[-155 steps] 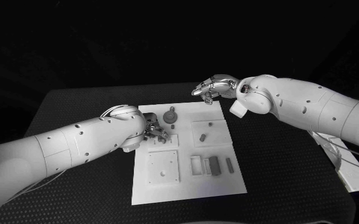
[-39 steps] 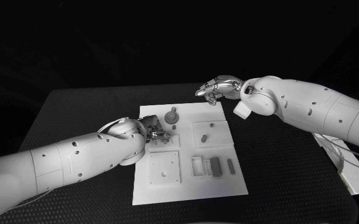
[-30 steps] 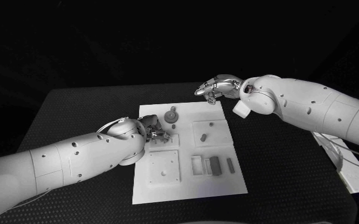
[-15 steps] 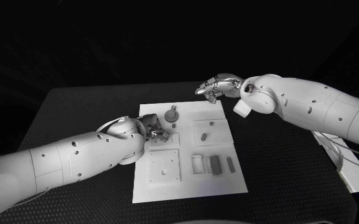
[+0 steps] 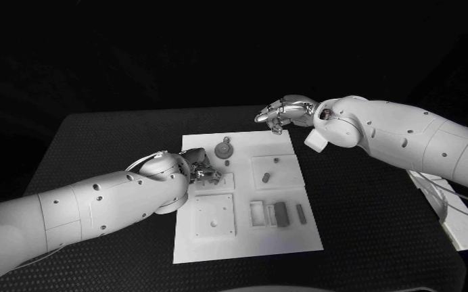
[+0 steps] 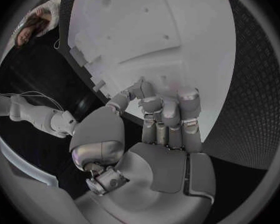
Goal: Assemble the parts on the task board
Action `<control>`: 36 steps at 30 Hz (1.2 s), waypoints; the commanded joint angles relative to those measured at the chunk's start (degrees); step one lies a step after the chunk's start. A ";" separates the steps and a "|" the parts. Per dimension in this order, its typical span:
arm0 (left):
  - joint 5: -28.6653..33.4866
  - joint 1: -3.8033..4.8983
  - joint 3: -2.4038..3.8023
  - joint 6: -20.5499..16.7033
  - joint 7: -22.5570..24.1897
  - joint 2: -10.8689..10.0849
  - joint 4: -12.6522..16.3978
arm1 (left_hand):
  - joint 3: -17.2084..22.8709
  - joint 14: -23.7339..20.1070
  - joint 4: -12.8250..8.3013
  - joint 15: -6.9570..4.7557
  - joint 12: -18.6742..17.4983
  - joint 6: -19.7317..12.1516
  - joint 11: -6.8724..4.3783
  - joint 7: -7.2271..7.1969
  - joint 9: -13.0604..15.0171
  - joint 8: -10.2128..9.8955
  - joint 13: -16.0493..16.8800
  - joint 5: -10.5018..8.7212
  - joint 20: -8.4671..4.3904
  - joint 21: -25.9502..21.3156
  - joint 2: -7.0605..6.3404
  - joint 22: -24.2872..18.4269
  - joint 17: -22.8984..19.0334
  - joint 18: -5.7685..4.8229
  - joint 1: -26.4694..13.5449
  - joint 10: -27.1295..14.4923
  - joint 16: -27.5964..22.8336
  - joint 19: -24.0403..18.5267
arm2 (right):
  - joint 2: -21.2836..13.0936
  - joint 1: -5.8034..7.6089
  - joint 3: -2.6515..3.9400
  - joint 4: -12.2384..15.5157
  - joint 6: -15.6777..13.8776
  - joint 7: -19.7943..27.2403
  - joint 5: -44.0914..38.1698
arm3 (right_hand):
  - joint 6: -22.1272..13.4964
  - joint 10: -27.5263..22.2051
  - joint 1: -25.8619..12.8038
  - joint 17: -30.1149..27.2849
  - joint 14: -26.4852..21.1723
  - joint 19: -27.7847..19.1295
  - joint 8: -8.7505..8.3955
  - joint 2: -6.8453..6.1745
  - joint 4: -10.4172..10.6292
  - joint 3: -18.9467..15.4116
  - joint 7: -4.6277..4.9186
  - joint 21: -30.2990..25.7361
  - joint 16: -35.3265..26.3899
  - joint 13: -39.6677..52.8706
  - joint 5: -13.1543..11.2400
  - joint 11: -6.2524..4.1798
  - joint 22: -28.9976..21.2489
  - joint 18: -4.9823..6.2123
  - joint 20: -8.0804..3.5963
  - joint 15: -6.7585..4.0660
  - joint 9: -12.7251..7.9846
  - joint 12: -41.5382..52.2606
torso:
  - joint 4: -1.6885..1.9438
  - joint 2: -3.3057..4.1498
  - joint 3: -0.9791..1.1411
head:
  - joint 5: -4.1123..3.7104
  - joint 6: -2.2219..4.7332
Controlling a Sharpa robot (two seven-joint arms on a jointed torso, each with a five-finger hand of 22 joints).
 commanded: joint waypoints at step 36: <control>1.28 -0.49 -0.14 3.79 -1.12 -0.67 -0.33 | 5.07 0.66 -4.74 -0.95 -0.37 0.43 -0.12 -0.16 -0.25 0.48 0.09 0.53 0.15 -0.11 3.42 0.67 0.09 3.91 4.66 0.38 -0.24 0.39 | 0.21 -0.04 0.01 -0.12 0.77 0.44 -0.20 | -0.06 -0.29 -0.35 -0.07 -0.43 0.31 -0.25 -0.01 0.36 -0.01 0.38 -0.27 0.19 -0.11 -0.33 -0.02 -0.06 0.75 0.22 -0.15 -0.06 0.29 | 0.00 0.02 0.01 | -0.09 -0.18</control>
